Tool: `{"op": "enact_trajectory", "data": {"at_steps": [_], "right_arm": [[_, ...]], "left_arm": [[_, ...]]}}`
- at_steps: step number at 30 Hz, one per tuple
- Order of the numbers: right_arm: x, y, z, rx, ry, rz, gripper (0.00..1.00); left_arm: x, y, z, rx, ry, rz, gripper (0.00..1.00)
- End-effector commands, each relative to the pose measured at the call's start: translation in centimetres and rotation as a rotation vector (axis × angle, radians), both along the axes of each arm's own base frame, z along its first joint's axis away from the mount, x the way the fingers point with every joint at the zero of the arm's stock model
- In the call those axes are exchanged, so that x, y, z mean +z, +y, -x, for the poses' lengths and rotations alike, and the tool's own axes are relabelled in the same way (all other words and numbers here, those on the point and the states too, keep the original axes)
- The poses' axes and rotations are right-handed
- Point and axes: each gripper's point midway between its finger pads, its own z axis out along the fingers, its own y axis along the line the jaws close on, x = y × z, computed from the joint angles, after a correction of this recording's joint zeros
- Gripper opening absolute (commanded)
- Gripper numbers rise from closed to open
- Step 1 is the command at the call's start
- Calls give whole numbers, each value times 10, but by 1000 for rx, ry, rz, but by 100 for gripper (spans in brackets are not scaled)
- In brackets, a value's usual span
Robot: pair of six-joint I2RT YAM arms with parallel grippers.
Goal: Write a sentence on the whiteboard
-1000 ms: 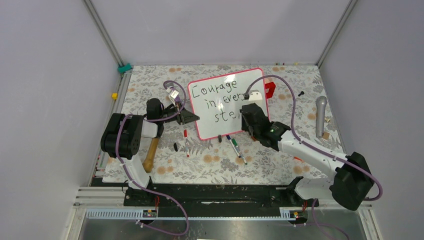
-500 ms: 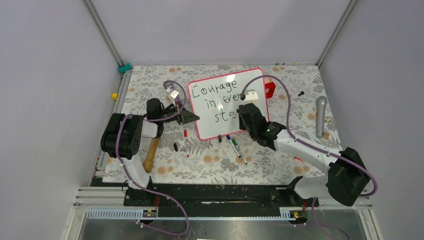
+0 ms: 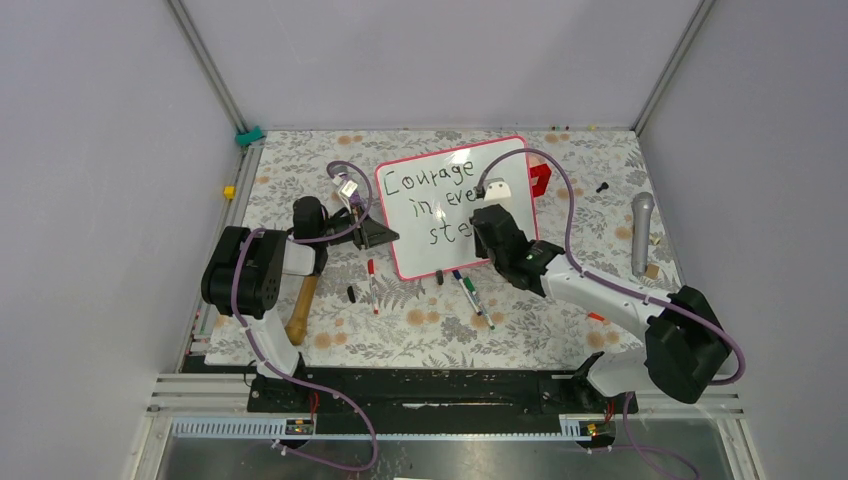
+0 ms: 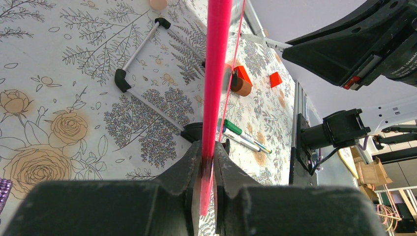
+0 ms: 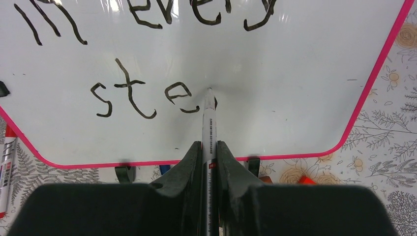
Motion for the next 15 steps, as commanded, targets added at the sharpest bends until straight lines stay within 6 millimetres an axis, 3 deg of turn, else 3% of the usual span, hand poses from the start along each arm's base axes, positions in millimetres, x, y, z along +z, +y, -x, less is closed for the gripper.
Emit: {"op": "enact_trajectory", "data": {"at_steps": [1, 15], "right_arm": [[30, 4, -20, -38, -88, -27, 0], [24, 4, -27, -54, -79, 2, 0]], "left_arm": [[-4, -1, -4, 25, 1, -25, 0], [-3, -1, -4, 25, 1, -24, 0]]}}
